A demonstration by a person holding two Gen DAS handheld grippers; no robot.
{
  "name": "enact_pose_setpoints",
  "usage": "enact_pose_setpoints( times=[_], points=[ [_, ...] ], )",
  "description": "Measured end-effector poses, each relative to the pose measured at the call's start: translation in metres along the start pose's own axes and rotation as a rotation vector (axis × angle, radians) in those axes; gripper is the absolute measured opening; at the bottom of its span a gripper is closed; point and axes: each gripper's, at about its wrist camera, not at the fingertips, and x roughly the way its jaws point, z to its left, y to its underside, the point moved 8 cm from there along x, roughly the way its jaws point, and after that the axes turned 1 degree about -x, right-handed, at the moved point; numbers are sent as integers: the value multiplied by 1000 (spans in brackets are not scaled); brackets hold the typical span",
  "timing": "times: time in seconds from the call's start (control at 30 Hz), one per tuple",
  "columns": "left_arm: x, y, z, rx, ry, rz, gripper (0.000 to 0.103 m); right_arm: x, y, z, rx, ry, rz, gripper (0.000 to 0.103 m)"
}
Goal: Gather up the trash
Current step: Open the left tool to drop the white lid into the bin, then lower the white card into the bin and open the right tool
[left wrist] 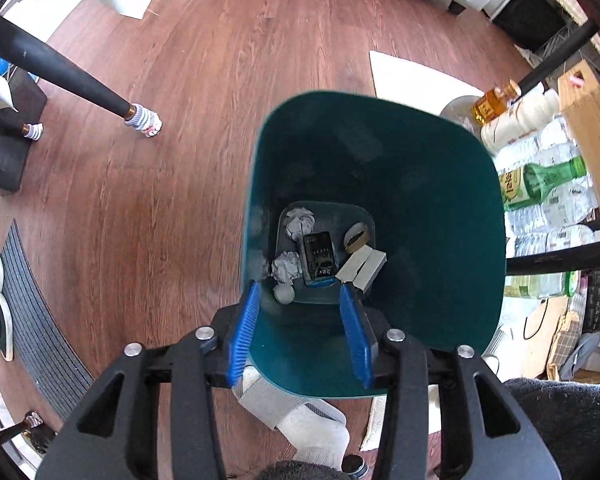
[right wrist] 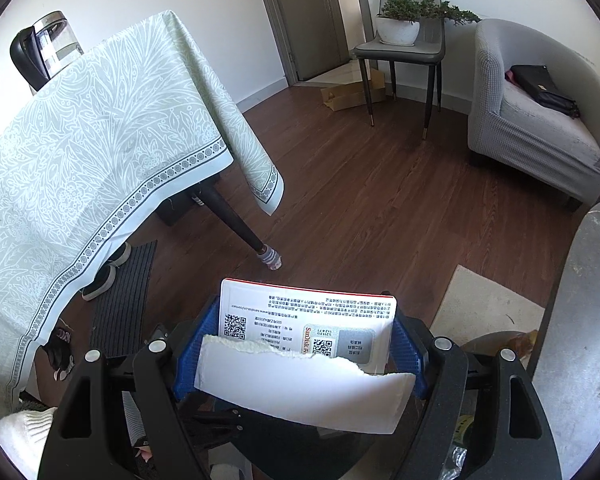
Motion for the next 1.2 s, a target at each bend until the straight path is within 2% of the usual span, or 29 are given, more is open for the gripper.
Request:
enact_pose_setpoints(
  times=[0.3, 0.43, 0.6, 0.9, 1.2],
  points=[
    [-49, -14, 14, -43, 24, -140, 57, 25, 23, -2, -15, 27, 80, 78],
    [-78, -23, 15, -51, 45, -224, 57, 35, 36, -3, -31, 40, 119, 78],
    [-120, -33, 15, -67, 64, -330, 44, 46, 53, -6, -39, 49, 167, 78],
    [-188, -51, 9, -62, 112, -491, 27, 70, 87, 3, -80, 38, 280, 78],
    [-237, -61, -18, -21, 162, -605, 25, 100, 134, 17, -163, 38, 425, 78]
  ],
)
